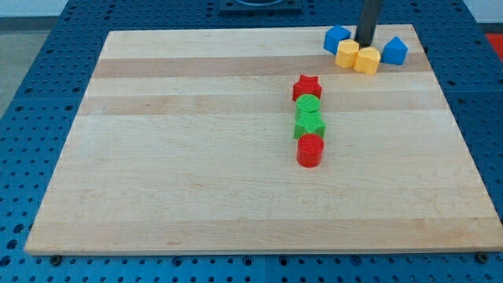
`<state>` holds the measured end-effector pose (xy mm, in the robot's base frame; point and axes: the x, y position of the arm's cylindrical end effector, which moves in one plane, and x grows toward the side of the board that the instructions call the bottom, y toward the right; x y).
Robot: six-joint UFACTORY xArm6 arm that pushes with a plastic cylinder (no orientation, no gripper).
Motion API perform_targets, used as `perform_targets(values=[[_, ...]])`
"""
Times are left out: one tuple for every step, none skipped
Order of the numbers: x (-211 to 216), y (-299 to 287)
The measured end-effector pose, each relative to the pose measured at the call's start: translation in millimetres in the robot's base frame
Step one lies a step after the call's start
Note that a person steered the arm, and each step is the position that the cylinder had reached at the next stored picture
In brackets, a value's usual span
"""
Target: Adjust the blue cube above the hexagon
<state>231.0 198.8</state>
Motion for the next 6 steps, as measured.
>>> perform_targets(values=[[-28.2, 15.7], [-35.0, -6.3], [-35.0, -43.8], [-34.8, -79.0], [-24.0, -100.7], [-1.7, -117.4]])
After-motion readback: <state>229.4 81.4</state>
